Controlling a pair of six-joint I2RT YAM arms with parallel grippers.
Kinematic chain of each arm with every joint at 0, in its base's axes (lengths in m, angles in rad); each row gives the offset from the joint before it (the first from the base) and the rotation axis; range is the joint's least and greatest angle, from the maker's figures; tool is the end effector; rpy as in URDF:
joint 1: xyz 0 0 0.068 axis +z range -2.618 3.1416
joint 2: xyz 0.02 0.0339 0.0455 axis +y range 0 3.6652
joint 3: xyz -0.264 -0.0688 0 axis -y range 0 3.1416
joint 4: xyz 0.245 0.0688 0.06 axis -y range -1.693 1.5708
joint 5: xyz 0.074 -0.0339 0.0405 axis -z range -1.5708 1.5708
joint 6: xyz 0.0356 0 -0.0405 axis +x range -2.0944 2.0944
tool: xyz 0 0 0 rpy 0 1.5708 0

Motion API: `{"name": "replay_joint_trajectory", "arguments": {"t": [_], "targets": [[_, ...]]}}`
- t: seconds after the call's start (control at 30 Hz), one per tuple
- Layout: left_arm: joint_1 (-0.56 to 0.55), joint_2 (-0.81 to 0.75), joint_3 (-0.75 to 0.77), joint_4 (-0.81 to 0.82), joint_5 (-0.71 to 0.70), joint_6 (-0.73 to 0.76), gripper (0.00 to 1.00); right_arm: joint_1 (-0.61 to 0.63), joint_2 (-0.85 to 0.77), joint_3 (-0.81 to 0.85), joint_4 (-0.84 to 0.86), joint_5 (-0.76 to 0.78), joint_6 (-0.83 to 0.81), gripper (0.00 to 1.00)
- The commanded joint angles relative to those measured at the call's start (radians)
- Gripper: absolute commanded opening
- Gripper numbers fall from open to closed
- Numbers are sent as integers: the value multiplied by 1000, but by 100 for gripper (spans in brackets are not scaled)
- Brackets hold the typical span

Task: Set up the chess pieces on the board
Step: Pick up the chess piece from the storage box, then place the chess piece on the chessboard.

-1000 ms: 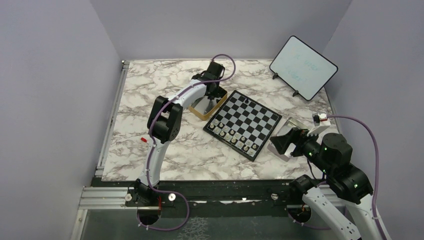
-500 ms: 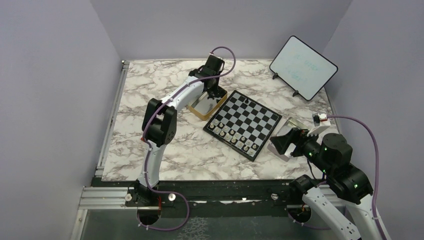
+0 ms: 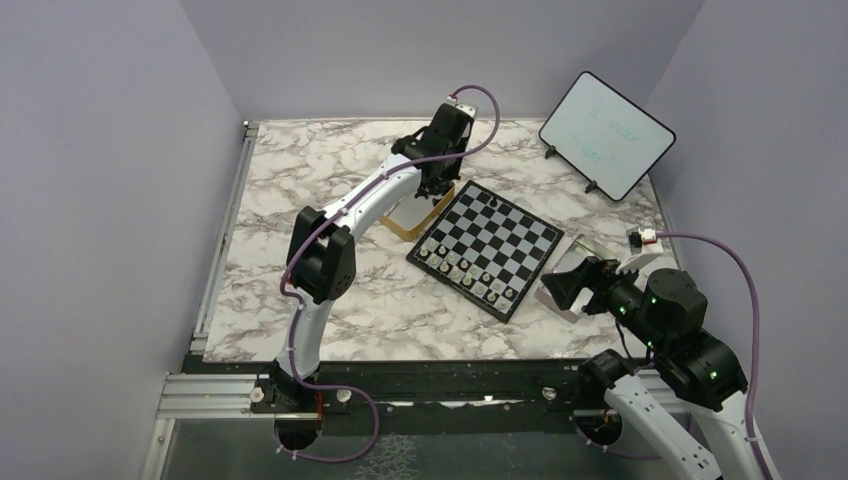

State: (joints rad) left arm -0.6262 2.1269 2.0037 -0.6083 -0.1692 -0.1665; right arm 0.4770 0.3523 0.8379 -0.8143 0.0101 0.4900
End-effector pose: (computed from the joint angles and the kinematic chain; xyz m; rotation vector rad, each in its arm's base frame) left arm 0.4014 -0.2829 0.2943 0.4388 2.2568 -0.2160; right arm 0.0576 0.0293 0.3366 0.0197 1.9522 0.6406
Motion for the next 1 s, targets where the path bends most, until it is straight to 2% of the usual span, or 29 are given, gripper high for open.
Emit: {"name": "replay_joint_trajectory", "arguments": {"t": [0.0,0.4,0.97], "targets": [[-27,43,73,-1,45,28,7,5,-7,-5,-9,10,4,96],[-89,226,234,10,102,56,7,5,4,-2,-12,4,1,96],[-90,338,308,32,85,99,10,5,21,-7,-3,8,2,96]]}}
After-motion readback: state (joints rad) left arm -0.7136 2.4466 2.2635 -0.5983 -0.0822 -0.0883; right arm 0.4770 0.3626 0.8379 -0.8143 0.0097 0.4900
